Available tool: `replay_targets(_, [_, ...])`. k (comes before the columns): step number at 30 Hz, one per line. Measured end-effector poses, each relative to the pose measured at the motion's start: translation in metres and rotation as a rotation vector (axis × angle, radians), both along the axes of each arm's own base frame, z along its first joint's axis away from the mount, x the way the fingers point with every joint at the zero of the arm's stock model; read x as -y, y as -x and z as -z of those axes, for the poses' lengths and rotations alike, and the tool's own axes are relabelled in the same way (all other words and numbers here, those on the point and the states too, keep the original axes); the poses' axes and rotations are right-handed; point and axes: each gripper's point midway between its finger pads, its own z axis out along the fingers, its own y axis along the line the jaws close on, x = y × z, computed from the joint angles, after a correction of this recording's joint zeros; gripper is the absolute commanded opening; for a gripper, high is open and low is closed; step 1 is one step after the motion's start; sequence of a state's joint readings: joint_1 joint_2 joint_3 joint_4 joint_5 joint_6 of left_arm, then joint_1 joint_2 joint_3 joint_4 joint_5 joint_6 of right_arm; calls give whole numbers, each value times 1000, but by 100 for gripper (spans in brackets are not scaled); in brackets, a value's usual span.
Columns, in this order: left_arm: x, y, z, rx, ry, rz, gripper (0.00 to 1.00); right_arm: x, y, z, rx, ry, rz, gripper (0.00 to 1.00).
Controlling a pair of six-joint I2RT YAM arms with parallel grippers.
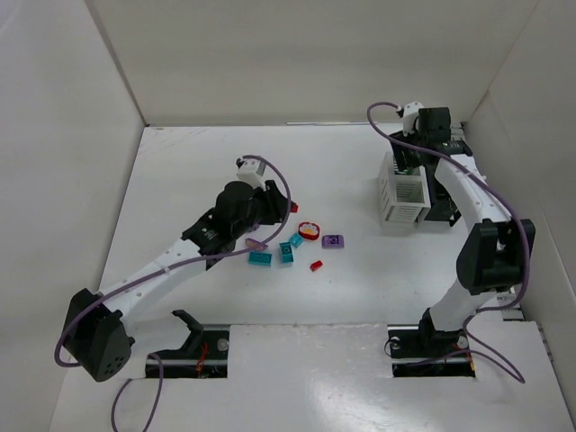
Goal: Sort the legos into containers by color
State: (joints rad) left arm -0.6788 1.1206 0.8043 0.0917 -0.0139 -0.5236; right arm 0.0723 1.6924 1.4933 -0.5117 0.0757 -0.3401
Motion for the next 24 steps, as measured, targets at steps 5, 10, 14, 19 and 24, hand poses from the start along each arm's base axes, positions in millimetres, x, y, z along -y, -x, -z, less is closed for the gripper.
replay_targets(5, [38, -21, -19, 36, 9, 114, 3, 19, 43, -43, 99, -6, 120, 80])
replay_targets(10, [103, -61, -39, 65, 18, 260, 3, 54, 120, -103, 299, -28, 295, 99])
replay_targets(14, [173, -87, -45, 89, 30, 399, 3, 64, 170, -127, 410, -47, 362, 99])
replay_targets(19, [257, -105, -46, 116, 56, 540, 5, 71, 205, -130, 439, -44, 408, 99])
replay_targets(24, [299, -94, -25, 96, 60, 608, 11, 73, 222, -120, 424, -40, 421, 99])
